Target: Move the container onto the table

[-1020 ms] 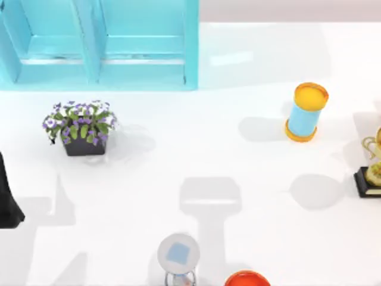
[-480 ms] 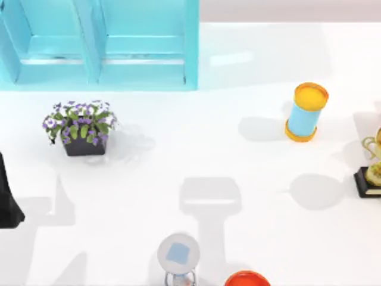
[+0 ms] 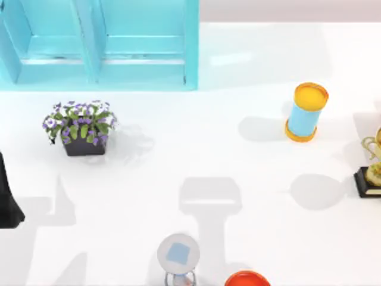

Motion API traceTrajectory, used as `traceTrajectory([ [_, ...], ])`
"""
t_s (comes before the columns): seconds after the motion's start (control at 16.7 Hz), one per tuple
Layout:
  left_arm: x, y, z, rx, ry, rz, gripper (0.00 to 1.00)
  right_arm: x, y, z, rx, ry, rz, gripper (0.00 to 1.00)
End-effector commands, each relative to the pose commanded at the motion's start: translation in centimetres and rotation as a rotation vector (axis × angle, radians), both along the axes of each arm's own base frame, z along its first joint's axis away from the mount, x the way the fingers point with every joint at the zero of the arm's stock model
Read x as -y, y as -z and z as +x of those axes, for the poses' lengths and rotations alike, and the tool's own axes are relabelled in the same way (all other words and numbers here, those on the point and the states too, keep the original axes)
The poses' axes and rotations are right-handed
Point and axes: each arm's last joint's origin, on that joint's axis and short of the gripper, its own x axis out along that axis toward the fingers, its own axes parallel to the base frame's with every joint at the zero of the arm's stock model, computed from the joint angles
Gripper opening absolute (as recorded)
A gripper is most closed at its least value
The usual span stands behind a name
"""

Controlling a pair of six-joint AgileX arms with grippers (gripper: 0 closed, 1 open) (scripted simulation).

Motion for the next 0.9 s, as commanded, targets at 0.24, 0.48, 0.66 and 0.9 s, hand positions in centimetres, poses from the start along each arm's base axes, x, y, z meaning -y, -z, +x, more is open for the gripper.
traceTrajectory([
  [0.24, 0.0, 0.0, 0.0, 0.0, 0.0, 0.0, 1.0, -0.01, 0.5, -0.1, -0.004, 0.001, 0.001, 1.0],
  [0.48, 0.0, 0.0, 0.0, 0.0, 0.0, 0.0, 1.0, -0.01, 0.5, -0.1, -0.004, 0.001, 0.001, 0.77],
  [0.66, 0.0, 0.0, 0.0, 0.0, 0.0, 0.0, 1.0, -0.01, 0.5, -0.1, -0.004, 0.001, 0.001, 0.55],
  [0.9, 0.0, 0.0, 0.0, 0.0, 0.0, 0.0, 1.0, -0.01, 0.5, -0.1, -0.004, 0.001, 0.001, 0.25],
])
